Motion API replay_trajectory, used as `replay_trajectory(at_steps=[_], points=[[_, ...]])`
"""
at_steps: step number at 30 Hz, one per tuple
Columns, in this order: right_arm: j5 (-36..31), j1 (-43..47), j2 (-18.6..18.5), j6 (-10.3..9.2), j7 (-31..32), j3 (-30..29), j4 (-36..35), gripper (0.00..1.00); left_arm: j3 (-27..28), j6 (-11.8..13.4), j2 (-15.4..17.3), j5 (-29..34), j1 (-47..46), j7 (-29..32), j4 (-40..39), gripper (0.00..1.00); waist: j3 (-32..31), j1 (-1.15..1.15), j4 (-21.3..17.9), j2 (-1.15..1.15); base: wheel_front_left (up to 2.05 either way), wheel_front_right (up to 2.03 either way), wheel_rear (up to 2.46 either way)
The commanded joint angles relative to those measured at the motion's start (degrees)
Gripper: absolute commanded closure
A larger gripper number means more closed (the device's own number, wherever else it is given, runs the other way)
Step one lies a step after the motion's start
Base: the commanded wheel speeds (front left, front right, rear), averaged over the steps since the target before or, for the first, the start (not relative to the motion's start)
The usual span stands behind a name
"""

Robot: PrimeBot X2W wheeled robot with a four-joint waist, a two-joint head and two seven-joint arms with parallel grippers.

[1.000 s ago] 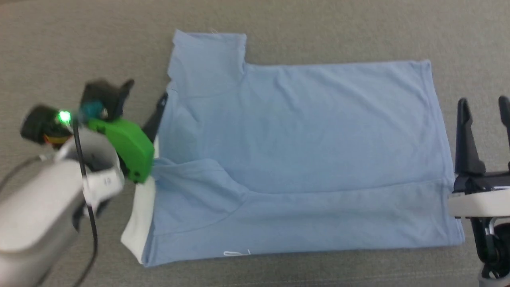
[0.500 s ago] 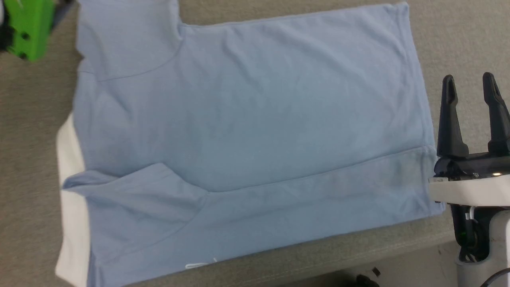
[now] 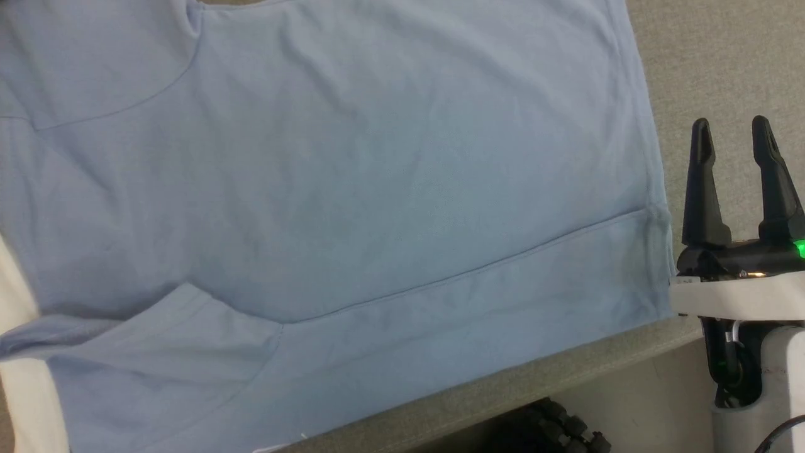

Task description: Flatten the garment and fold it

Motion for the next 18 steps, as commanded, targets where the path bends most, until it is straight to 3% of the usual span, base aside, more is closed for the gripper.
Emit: replay_trajectory(at_steps=[1, 2, 3, 12, 18], points=[[0.5, -1.2, 0.2, -0.1, -0.5, -0.2, 0.2, 0.0, -1.4, -0.2, 0.4, -0.1, 1.2, 1.2, 0.4, 0.53, 0.6, -0.01, -0.2, 0.0, 0.0, 0.0, 0.0], [0.5, -1.2, 0.2, -0.1, -0.5, -0.3, 0.3, 0.0, -1.7, -0.3, 0.5, -0.4, 1.6, 1.7, 0.2, 0.85, 0.6, -0.01, -0.1, 0.0, 0.0, 0.0, 0.0], [0.5, -1.3, 0.2, -0.1, -0.6, -0.4, 0.4, 0.0, -1.6, -0.3, 0.5, -0.9, 1.8, 1.9, 0.0, 1.0, 0.6, -0.01, 0.0, 0.0, 0.0, 0.0, 0.0], [-2.3, -2.5, -0.5, -0.1, 3.3, -1.4, 0.7, 0.0, -0.7, -0.3, -2.4, 1.1, 2.4, -7.7, -1.0, 1.0, -2.6, -0.01, 3.1, 0.0, 0.0, 0.0, 0.0], [-0.9, -4.4, -7.7, -0.1, 13.2, -0.5, -0.3, 0.0, -1.1, -1.3, -6.1, 3.7, 2.4, -17.0, -1.3, 1.0, -5.8, -0.01, 7.1, 0.0, 0.0, 0.0, 0.0]])
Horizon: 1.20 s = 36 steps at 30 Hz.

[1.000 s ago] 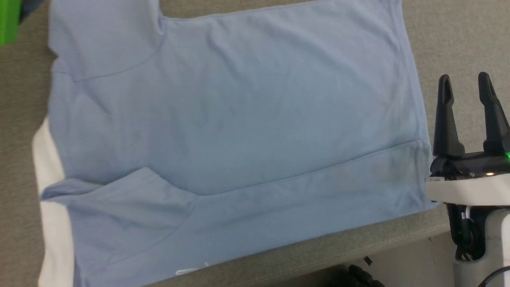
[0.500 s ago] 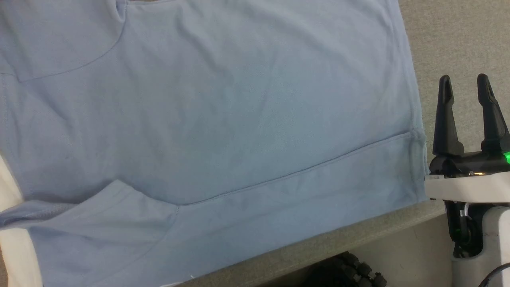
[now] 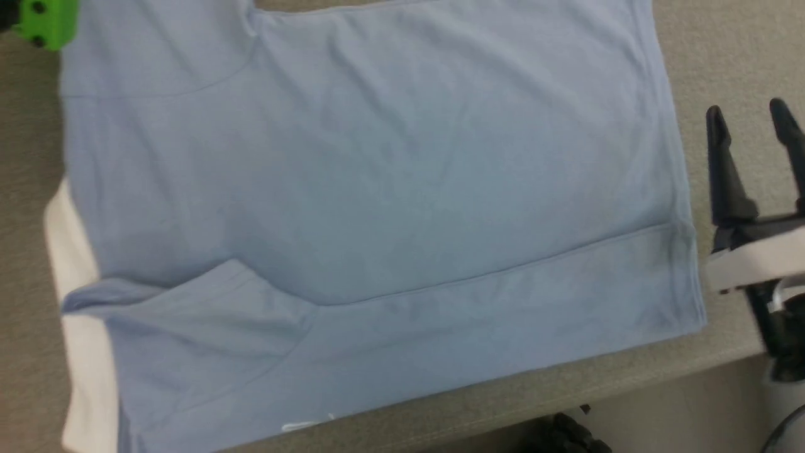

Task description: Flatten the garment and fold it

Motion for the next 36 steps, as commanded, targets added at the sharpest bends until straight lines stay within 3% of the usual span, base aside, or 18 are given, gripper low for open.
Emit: replay_trajectory(at_steps=[1, 8, 11, 17, 23, 33, 34, 35, 36], points=[[0.9, -1.8, -2.3, -0.1, 3.0, 0.5, -0.4, 0.0, -0.1, -0.3, -1.1, 0.7, 0.9, -2.0, -0.4, 1.0, -2.9, 0.0, 3.4, 0.0, 0.0, 0.0, 0.0], [9.0, -9.2, -18.6, -0.1, 21.0, 6.5, 0.7, 0.0, -1.8, -0.6, -4.6, 3.1, 3.8, -9.9, -5.9, 1.0, -3.9, 0.0, 8.8, 0.0, 0.0, 0.0, 0.0], [12.7, -13.6, -25.8, -0.1, 28.0, 10.8, 3.1, 0.0, -2.3, 0.6, -5.3, 4.2, 5.6, -12.4, -9.6, 1.0, -3.1, 0.0, 10.8, 0.0, 0.0, 0.0, 0.0], [18.1, -23.8, -34.9, -0.1, 37.3, 19.2, 8.8, 0.0, -2.7, 3.8, -5.7, 5.7, 8.8, -15.2, -16.9, 1.0, -1.0, 0.0, 14.6, 0.0, 0.0, 0.0, 0.0], [21.5, -32.8, -39.0, -0.1, 42.0, 27.0, 14.1, 0.0, -3.1, 6.1, -6.2, 6.8, 10.5, -16.3, -22.2, 1.0, 0.5, 0.0, 17.9, 0.0, 0.0, 0.0, 0.0], [24.6, -36.3, -39.2, -0.1, 46.6, 34.4, 23.0, 0.0, -3.8, 8.5, -6.8, 7.5, 12.1, -16.6, -25.8, 1.0, 1.9, 0.0, 20.5, 0.0, 0.0, 0.0, 0.0], [24.8, -36.1, -39.3, -0.1, 46.7, 35.0, 23.2, 0.29, -3.9, 8.6, -6.8, 7.5, 12.2, -16.6, -25.9, 1.0, 2.0, 0.0, 20.5, 0.0, 0.0, 0.0, 0.0], [25.0, -36.0, -39.4, -0.1, 46.5, 35.7, 23.4, 0.83, -3.9, 8.7, -6.8, 7.6, 12.3, -16.7, -25.9, 1.0, 2.0, 0.0, 20.6, 0.0, 0.0, 0.0, 0.0], [25.2, -35.9, -39.4, -0.1, 46.1, 36.2, 23.6, 1.0, -4.0, 8.8, -6.8, 7.6, 12.4, -16.7, -25.9, 1.0, 2.0, 0.0, 20.6, 0.0, 0.0, 0.0, 0.0]])
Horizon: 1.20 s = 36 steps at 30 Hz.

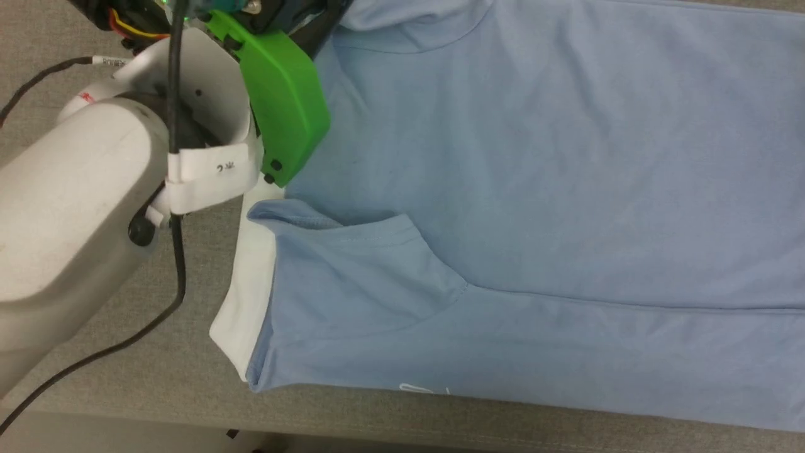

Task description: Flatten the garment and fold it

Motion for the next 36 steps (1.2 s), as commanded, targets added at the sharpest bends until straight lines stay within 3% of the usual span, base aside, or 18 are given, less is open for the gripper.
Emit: replay_trajectory(at_steps=[1, 17, 26, 36], points=[[0.5, 2.3, 1.9, -0.09, 0.0, 2.9, 2.3, 1.0, -0.1, 0.4, -0.3, 0.2, 0.9, -0.6, 0.0, 1.0, 0.0, 0.01, 0.1, 0.0, 0.0, 0.0, 0.0], [6.5, 5.3, 2.0, -0.09, -17.0, 1.1, 3.5, 1.0, 0.8, 2.8, -0.6, -1.6, 6.0, -5.6, 4.6, 1.0, -12.2, 0.01, -2.6, 0.0, 0.0, 0.0, 0.0], [8.6, 18.3, 0.9, -0.09, -24.9, -3.2, 2.3, 1.0, -0.1, 6.9, 1.7, -4.1, 15.8, -7.6, 2.4, 1.0, -20.5, 0.01, -2.0, 0.0, 0.0, 0.0, 0.0], [7.4, 36.2, 2.2, -0.09, -24.9, -9.6, -0.9, 1.0, -2.7, 12.5, 6.4, -7.0, 28.6, -7.2, -4.0, 1.0, -24.2, 0.01, -0.8, 0.0, 0.0, 0.0, 0.0]])
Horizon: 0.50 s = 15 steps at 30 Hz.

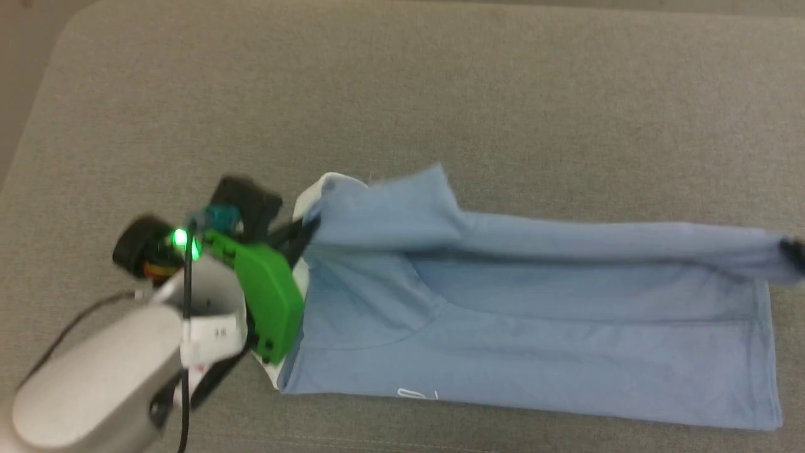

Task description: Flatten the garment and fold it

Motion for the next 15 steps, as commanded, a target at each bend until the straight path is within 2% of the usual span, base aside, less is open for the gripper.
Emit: replay_trajectory(at_steps=[1, 8, 15], points=[[-1.0, 2.0, 0.4, -0.09, 0.5, -0.4, -0.7, 1.0, -0.4, 0.6, 0.9, -0.2, 1.8, 0.3, -0.4, 1.0, -1.0, 0.0, 0.6, 0.0, 0.0, 0.0, 0.0], [-5.2, 9.4, 2.0, -0.09, 3.3, -2.6, -3.6, 1.0, -2.9, 1.6, 4.0, -1.1, 7.2, 1.2, -0.9, 1.0, -0.9, 0.0, 0.8, 0.0, 0.0, 0.0, 0.0], [-9.8, 12.6, 2.0, -0.09, 6.2, -1.6, -5.0, 1.0, -6.2, -0.1, 2.8, -0.5, 8.8, 2.7, 2.7, 1.0, -0.4, 0.0, 0.9, 0.0, 0.0, 0.0, 0.0]])
